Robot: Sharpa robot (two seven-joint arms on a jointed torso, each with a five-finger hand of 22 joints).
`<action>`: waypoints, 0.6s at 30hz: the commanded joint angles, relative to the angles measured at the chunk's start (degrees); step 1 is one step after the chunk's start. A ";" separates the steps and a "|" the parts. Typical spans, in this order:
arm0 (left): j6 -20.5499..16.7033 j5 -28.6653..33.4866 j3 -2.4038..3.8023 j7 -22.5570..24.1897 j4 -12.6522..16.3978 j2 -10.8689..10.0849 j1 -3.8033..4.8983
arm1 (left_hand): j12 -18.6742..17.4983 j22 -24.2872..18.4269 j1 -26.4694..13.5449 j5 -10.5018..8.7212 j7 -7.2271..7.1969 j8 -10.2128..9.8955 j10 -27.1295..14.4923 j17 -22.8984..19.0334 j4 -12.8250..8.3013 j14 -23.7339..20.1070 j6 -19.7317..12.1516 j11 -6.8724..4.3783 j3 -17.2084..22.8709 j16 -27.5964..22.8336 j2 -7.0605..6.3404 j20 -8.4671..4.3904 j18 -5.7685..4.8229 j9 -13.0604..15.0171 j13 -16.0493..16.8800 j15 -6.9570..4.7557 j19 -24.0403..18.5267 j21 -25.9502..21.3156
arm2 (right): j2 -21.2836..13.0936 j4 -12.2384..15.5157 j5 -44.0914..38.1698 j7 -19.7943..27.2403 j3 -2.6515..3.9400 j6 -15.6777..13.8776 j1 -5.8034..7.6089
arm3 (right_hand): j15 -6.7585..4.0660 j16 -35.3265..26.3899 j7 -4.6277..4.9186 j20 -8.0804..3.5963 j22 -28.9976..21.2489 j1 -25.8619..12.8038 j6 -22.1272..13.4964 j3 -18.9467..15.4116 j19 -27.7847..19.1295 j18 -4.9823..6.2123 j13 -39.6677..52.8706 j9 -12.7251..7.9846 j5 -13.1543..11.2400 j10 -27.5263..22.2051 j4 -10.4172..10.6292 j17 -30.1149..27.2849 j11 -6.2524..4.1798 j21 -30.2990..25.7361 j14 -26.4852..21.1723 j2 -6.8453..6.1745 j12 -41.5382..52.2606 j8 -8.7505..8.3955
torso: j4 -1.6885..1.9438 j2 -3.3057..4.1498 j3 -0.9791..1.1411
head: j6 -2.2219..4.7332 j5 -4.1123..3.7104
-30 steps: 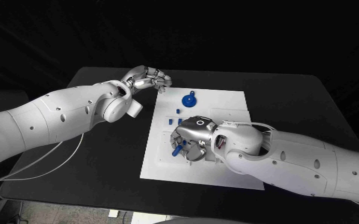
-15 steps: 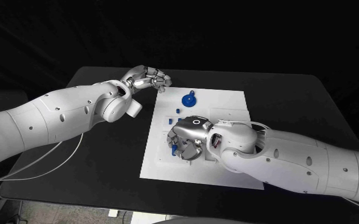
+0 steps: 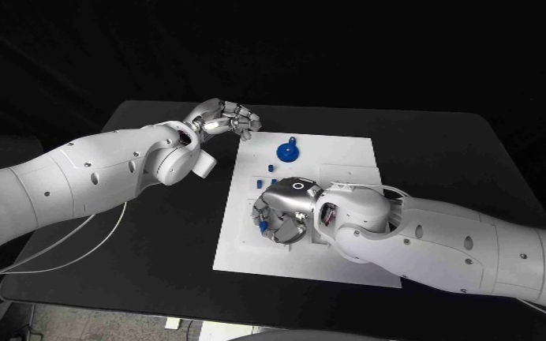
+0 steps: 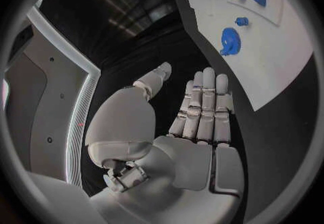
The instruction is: Assemble the parts on the task board
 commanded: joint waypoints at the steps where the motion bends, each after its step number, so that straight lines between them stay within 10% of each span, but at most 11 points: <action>1: 0.65 0.21 0.03 0.43 0.20 0.05 0.06 | 0.25 0.09 -0.29 0.14 0.56 0.20 -0.33 0.08 0.24 0.30 -0.46 -0.10 -0.03 -0.26 0.40 0.10 1.18 -0.10 0.07 0.22 0.11 -0.29 | -0.12 -0.28 0.94 0.35 -0.23 0.28 -0.25 | 0.34 0.37 0.11 0.04 1.06 -0.19 -0.48 -0.42 -0.44 -0.06 -0.08 -0.07 0.43 -0.42 0.09 -0.07 -0.02 -0.23 0.03 -0.41 -0.34 -0.32 | -0.09 0.01 0.04 | 0.00 0.02; 9: 0.59 0.21 0.03 0.40 0.18 -0.02 0.06 | 0.25 0.11 -0.29 0.14 0.57 0.22 -0.34 0.10 0.25 0.30 -0.47 -0.10 -0.03 -0.27 0.39 0.10 1.18 -0.12 0.07 0.22 0.11 -0.31 | -0.64 -0.23 3.24 1.31 -0.23 -1.32 -0.25 | 0.65 0.52 0.51 0.11 1.05 -0.91 -1.37 -1.79 -0.48 -0.06 -0.49 -0.36 0.79 -1.34 0.01 -0.17 0.28 -0.20 -0.08 -1.03 -0.94 -0.91 | -0.08 -0.03 0.06 | 0.06 -0.08; 18: 0.62 0.21 0.03 0.32 0.23 -0.07 0.06 | 0.24 0.12 -0.30 0.13 0.57 0.25 -0.35 0.13 0.25 0.30 -0.49 -0.10 -0.04 -0.30 0.36 0.11 1.18 -0.14 0.08 0.22 0.11 -0.33 | -1.14 -0.20 5.29 1.85 -0.23 -5.29 -0.25 | 4.05 0.41 3.37 1.01 0.82 -1.17 -7.80 -6.22 -3.14 -0.23 -4.90 -2.47 2.41 -10.18 -0.73 -0.57 3.84 -1.45 -3.14 -3.10 -6.58 -4.44 | -0.09 -0.01 0.06 | 0.24 -0.16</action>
